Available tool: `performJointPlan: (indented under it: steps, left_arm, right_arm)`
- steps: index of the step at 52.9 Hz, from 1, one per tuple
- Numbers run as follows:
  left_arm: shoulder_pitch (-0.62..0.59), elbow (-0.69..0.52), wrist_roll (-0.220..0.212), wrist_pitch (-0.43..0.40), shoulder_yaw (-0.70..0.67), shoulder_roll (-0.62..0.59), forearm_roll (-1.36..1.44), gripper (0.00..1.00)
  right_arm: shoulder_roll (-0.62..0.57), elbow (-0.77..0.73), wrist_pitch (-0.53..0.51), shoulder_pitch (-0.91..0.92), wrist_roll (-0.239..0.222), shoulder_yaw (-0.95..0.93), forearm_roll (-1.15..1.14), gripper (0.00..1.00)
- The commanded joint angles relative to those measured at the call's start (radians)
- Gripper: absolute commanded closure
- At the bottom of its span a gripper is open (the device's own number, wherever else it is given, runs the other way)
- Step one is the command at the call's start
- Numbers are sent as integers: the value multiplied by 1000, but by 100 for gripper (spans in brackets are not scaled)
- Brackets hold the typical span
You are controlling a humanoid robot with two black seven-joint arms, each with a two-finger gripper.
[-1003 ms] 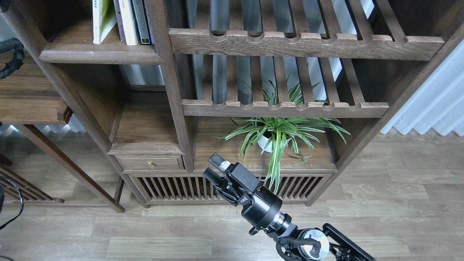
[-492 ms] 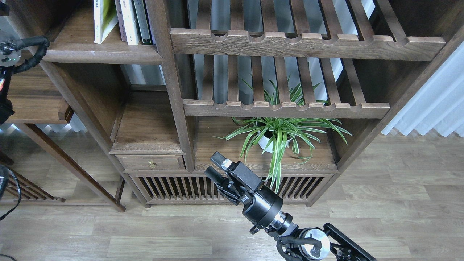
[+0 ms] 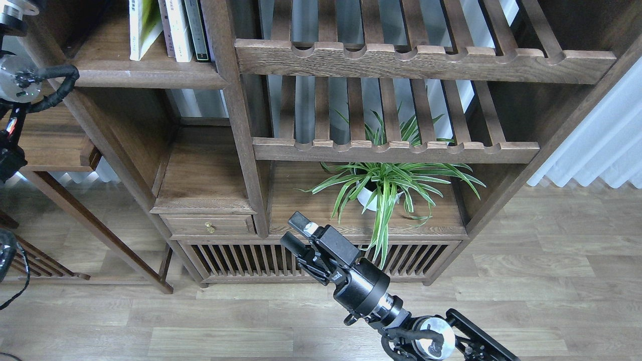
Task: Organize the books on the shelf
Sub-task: 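Lift the red book up and out of view with the left gripper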
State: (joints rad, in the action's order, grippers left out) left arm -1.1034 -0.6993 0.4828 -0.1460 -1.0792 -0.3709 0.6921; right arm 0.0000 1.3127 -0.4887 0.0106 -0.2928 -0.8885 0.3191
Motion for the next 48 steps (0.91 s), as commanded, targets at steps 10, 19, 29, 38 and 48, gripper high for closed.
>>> performJointPlan:
  steps: [10,19,29,38,48]
  left_arm:
    - [1,69,6,2,64,13,0,99]
    - [4,101,6,2,102,24,-9,99]
    - [2,147,6,-3,108,53,-9,98]
    - [1,179,6,-4,110,76,-9,96]
    - [1,196,6,-6,117,89,-13,86]
  right_arm:
    - [0,-1,0,-3,1,-4,0,3]
    - [0,-1,0,-3,7,-1,0,3]
    - [0,-1,0,-1,9,-7,0,3]
    - [0,-1,0,-3,9,-9,0,2]
    - [0,-1,0,-4,9,-10,0,2]
